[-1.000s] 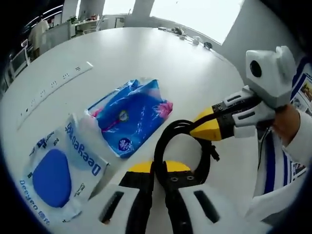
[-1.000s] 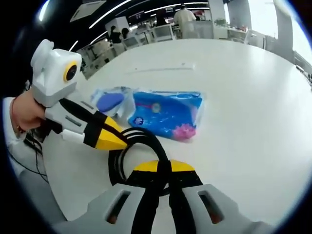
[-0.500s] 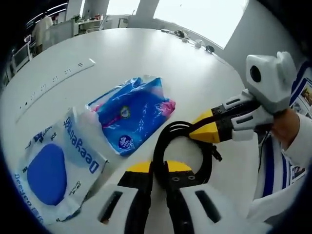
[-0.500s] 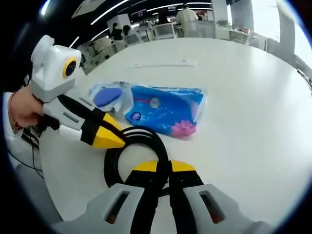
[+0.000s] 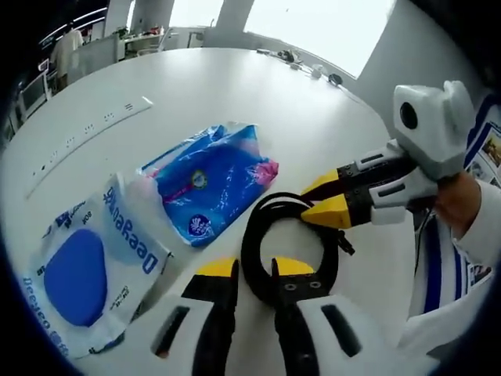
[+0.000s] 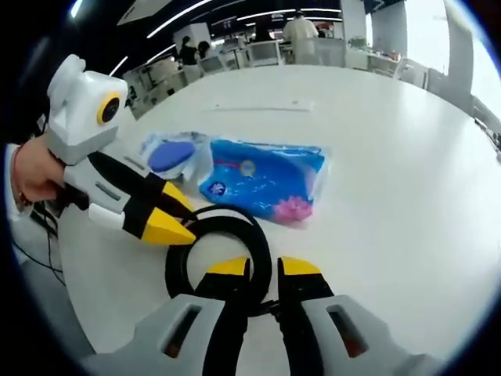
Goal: Arrange the tabletop items into an orderly group along one side of the table until the central work area is clear of visible clutter.
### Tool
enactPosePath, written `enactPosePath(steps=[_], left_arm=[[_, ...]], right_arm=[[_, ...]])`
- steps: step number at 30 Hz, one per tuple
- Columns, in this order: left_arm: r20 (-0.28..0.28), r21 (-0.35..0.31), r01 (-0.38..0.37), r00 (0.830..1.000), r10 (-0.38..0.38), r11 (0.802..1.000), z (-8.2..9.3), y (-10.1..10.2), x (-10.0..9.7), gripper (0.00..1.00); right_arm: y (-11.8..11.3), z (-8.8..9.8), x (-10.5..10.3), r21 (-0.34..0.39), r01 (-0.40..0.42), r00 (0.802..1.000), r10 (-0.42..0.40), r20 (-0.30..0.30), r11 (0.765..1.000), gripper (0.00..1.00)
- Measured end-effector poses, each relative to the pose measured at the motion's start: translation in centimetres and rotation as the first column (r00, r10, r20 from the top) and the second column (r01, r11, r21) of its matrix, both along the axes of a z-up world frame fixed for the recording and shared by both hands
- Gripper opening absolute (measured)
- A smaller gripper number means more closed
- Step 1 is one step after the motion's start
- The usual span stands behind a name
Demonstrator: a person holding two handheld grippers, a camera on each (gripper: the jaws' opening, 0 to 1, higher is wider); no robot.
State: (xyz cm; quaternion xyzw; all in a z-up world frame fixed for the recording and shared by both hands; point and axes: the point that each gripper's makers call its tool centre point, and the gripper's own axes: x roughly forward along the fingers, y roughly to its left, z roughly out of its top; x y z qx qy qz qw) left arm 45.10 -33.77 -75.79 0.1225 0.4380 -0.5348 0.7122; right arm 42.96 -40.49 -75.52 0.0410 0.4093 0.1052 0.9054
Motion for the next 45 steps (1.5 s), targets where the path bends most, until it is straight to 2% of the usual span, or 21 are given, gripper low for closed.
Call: enactPosePath(steps=[4,15,22,28,34,41,45], left_arm=[[0.003,-0.007,-0.004,1.000,0.004,1.000,0.2,0.2,0.0,0.22],[0.007,-0.033,0.008,1.000,-0.008,0.999,1.3,0.4,-0.6,0.29],[0.013,-0.058,0.009,1.000,-0.009,0.998,2.4,0.6,-0.8,0.31],[0.014,-0.096,0.016,1.000,-0.014,0.995,3.7,0.7,-1.3,0.39],[0.018,-0.115,0.037,0.999,-0.035,0.993,4.7,1.0,-2.0,0.41],[0.015,-0.142,0.045,0.999,-0.043,0.989,6.0,1.7,-2.5,0.50],[0.037,-0.162,0.055,0.998,-0.050,0.985,6.8,2.3,-2.4,0.54]], right_arm=[[0.0,0.3,0.0,-0.002,0.007,1.000,-0.007,0.007,1.000,0.22],[0.3,1.4,0.1,-0.013,0.008,1.000,-0.008,0.030,1.000,0.28],[0.5,2.4,-0.2,-0.016,0.009,0.999,-0.008,0.048,1.000,0.29],[0.7,3.3,-0.6,-0.023,0.007,0.998,-0.005,0.058,1.000,0.30],[0.9,4.3,-0.6,-0.021,0.007,0.997,-0.005,0.080,1.000,0.31],[1.4,5.6,-0.7,-0.018,0.001,0.995,0.001,0.100,1.000,0.34],[1.7,6.2,-0.7,-0.024,-0.008,0.994,0.011,0.109,1.000,0.34]])
